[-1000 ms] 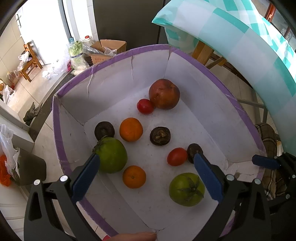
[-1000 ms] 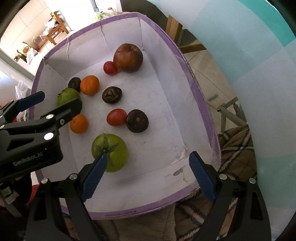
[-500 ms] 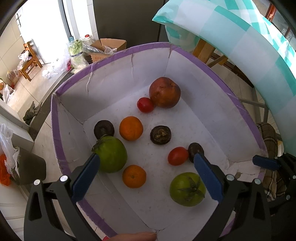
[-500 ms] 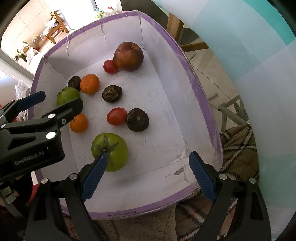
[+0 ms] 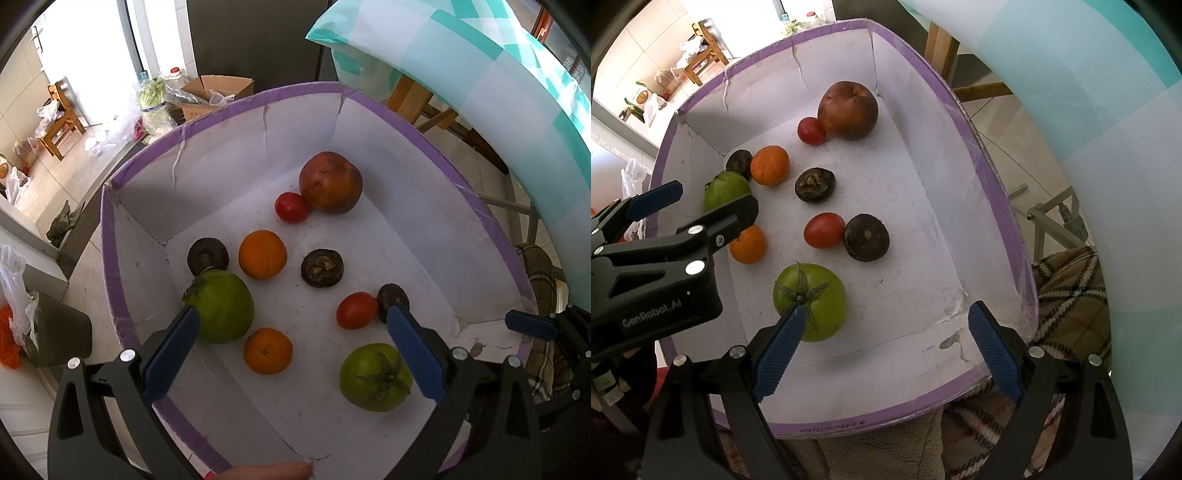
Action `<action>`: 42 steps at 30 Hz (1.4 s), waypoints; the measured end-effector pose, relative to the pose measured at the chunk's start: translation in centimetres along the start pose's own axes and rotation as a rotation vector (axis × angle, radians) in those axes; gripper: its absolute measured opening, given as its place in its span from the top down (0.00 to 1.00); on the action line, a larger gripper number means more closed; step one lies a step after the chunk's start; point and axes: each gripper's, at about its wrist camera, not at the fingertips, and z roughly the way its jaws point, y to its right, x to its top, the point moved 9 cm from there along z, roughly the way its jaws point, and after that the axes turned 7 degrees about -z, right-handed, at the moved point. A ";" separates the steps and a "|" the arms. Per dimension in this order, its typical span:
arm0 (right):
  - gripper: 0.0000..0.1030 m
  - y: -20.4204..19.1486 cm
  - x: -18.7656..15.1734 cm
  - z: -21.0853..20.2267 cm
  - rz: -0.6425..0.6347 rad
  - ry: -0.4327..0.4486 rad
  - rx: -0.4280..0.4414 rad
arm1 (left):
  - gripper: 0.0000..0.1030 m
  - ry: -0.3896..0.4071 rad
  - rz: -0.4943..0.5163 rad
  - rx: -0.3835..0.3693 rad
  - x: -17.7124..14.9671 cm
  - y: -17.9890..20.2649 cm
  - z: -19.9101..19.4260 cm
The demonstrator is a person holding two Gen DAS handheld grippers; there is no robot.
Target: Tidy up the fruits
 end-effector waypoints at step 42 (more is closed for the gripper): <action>0.15 0.2 -0.7 -6.2 -0.045 0.157 -0.004 | 0.01 0.109 0.039 0.120 2.7 0.2 -5.0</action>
